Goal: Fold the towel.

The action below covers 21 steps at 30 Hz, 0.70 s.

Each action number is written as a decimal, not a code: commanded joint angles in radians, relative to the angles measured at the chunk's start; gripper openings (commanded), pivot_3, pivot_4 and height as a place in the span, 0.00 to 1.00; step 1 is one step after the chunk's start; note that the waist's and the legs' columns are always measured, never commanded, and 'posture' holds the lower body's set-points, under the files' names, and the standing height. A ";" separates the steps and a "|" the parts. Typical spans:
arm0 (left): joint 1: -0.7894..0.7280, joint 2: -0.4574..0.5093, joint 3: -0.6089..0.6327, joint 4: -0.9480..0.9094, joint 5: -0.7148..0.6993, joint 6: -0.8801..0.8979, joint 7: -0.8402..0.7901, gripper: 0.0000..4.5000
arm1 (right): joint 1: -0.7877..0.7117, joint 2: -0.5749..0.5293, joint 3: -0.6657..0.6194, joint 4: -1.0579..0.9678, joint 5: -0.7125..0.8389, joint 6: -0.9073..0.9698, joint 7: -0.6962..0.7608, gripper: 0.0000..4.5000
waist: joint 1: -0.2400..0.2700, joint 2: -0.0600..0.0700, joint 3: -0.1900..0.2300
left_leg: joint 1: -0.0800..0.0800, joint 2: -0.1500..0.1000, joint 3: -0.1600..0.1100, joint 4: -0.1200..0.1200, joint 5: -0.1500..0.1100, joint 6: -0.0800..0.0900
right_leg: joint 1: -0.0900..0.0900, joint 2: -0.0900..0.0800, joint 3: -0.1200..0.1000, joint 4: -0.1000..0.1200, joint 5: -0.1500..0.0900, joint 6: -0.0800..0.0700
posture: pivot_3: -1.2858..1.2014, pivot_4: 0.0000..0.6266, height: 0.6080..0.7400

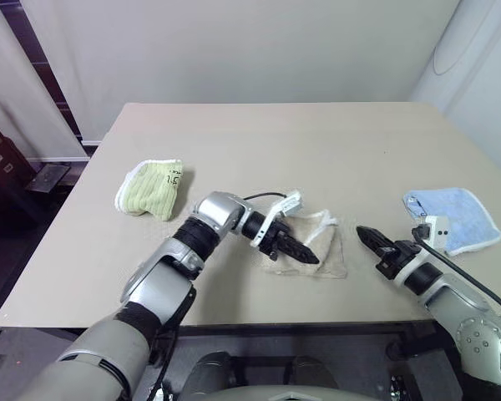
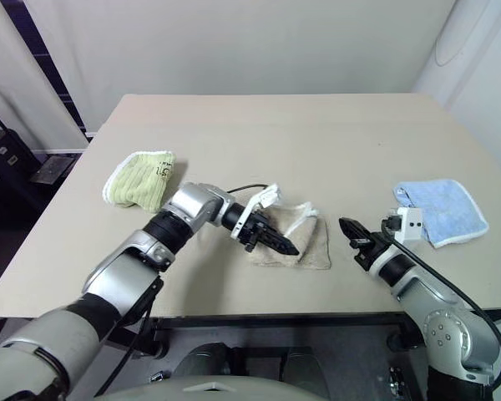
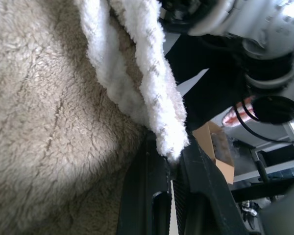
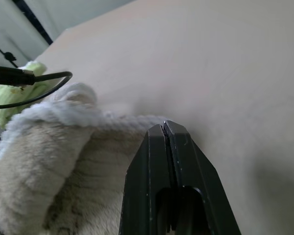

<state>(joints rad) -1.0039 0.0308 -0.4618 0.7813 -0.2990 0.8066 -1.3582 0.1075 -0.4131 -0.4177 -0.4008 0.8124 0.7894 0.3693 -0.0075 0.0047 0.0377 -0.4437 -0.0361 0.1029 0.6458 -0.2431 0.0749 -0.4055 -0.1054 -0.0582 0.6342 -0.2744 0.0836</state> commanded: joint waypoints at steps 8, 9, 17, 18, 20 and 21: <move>-0.092 -0.103 0.102 0.169 0.053 -0.035 0.057 0.01 | -0.025 -0.010 -0.018 -0.022 0.014 -0.024 -0.017 0.00 | -0.001 0.000 0.000 | 0.000 0.000 0.000 0.003 -0.001 0.004 | 0.001 0.000 0.000 -0.001 0.003 0.005 | 0.52 0.00 0.85; -0.089 -0.105 0.103 0.168 0.061 -0.039 0.061 0.01 | -0.029 -0.010 -0.018 -0.019 0.012 -0.025 -0.017 0.00 | -0.001 0.001 0.000 | 0.000 0.000 0.000 0.003 -0.001 0.004 | 0.001 0.000 0.000 -0.001 0.003 0.005 | 0.52 0.00 0.85; -0.068 -0.103 0.128 0.121 0.046 0.016 -0.003 0.50 | -0.046 -0.014 -0.008 0.012 -0.020 -0.056 -0.009 0.00 | 0.004 0.001 0.000 | 0.000 0.000 0.000 0.003 -0.001 0.004 | 0.001 0.000 0.000 -0.001 0.003 0.005 | 0.52 0.00 0.85; -0.070 -0.100 0.139 0.108 0.034 0.034 -0.011 0.58 | -0.048 -0.014 -0.011 0.018 -0.018 -0.058 -0.007 0.00 | 0.003 0.001 0.000 | 0.000 0.000 0.000 0.003 -0.001 0.004 | 0.001 0.000 0.000 -0.001 0.003 0.005 | 0.52 0.00 0.85; -0.051 -0.083 0.137 0.048 0.029 0.022 -0.036 0.74 | -0.057 -0.010 -0.018 0.030 -0.006 -0.060 -0.002 0.00 | 0.002 0.001 -0.001 | 0.000 0.000 0.000 0.003 -0.001 0.004 | 0.001 0.000 0.000 -0.001 0.003 0.005 | 0.52 0.00 0.85; -0.035 -0.069 0.132 0.005 0.023 0.016 -0.059 0.83 | -0.063 -0.007 -0.023 0.034 0.001 -0.062 0.001 0.00 | 0.001 0.002 -0.001 | 0.000 0.000 0.000 0.003 -0.001 0.004 | 0.001 0.000 0.000 -0.001 0.003 0.005 | 0.52 0.00 0.85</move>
<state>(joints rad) -1.0445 -0.0516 -0.3396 0.8559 -0.2533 0.8367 -1.3788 0.0678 -0.4140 -0.4175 -0.3606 0.7932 0.7508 0.3615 -0.0069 0.0063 0.0369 -0.4441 -0.0361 0.1030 0.6490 -0.2440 0.0788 -0.4045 -0.1055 -0.0579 0.6332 -0.2715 0.0886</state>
